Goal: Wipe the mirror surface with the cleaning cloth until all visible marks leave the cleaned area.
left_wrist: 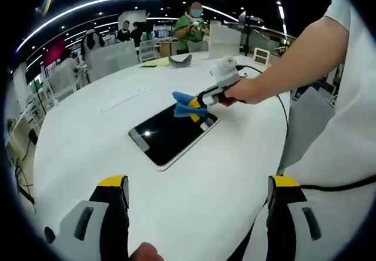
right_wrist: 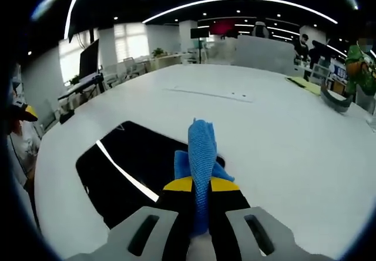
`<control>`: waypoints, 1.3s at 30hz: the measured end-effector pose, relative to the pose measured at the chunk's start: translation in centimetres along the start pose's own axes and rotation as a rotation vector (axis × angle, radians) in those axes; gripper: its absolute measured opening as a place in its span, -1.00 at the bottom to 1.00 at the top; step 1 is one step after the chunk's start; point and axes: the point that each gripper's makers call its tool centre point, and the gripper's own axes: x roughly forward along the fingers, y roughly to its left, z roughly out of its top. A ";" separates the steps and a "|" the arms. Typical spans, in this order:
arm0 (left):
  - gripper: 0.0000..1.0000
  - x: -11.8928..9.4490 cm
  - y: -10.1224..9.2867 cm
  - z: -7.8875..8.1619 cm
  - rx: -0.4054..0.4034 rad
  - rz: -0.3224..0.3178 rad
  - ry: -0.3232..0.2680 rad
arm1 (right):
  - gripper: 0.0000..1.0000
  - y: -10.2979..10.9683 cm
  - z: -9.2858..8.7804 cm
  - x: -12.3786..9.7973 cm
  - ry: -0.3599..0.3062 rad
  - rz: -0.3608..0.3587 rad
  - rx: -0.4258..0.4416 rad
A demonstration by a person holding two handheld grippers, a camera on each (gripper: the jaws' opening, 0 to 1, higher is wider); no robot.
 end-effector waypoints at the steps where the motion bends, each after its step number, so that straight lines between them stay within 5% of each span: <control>1: 0.99 -0.1 0.1 0.0 -0.002 0.004 0.002 | -0.93 0.0 0.0 0.0 0.002 0.002 0.003; 39: 0.99 -1.6 2.3 -1.1 -0.047 0.047 -0.006 | -0.93 0.9 -1.6 -2.2 0.018 -0.134 0.122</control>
